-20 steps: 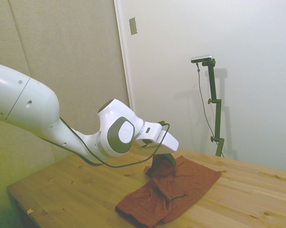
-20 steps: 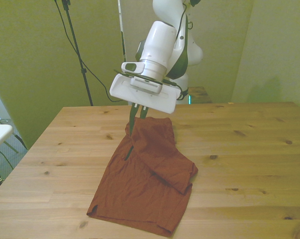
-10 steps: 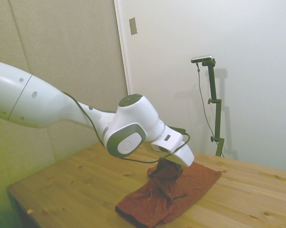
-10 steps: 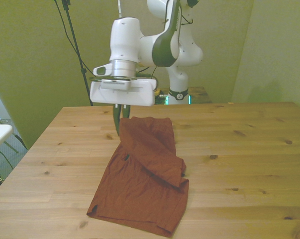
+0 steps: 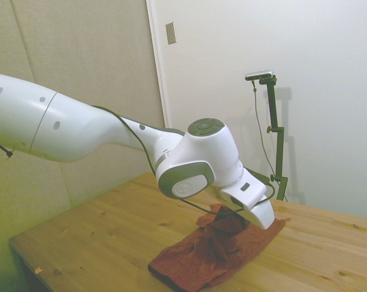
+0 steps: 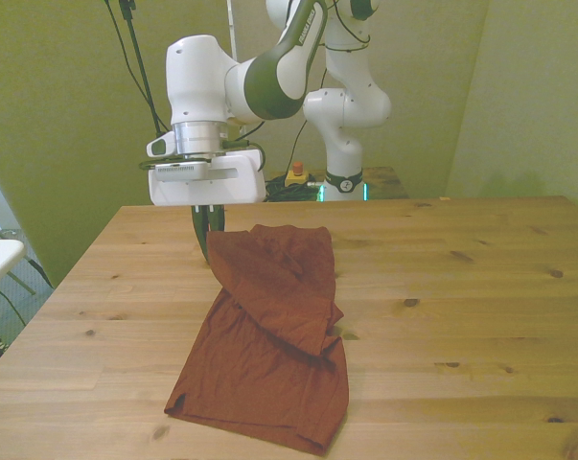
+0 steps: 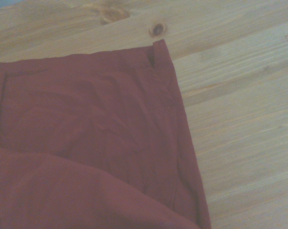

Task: Fold the shorts

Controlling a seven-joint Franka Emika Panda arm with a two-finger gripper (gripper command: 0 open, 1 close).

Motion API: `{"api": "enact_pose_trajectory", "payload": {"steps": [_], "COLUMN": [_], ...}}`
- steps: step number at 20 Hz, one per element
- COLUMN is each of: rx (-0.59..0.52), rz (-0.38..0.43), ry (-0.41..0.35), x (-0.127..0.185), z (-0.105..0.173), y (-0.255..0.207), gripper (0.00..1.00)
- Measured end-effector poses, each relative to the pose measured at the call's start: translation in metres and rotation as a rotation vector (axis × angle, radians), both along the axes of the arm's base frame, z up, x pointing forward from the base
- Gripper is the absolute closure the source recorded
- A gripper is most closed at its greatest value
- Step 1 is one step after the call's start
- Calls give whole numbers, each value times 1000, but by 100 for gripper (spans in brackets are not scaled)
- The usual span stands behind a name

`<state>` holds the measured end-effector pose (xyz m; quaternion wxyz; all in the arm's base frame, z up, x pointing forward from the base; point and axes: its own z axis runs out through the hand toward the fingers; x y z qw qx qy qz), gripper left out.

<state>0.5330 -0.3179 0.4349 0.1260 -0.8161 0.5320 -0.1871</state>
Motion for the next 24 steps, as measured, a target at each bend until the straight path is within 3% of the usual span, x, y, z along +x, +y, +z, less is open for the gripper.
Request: {"api": "enact_pose_trajectory", "payload": {"steps": [7, 13, 18, 21, 24], "rx": [-6, -13, -10, -15, -33], "rz": [28, -2, -5, 45, 158], "ry": [-50, -43, -37, -6, 54], "x": [-10, -13, -33, -59, -86], "z": [34, 29, 29, 27, 23], "y": [12, -7, -13, 13, 71], "gripper": [0, 0, 0, 0, 0]}}
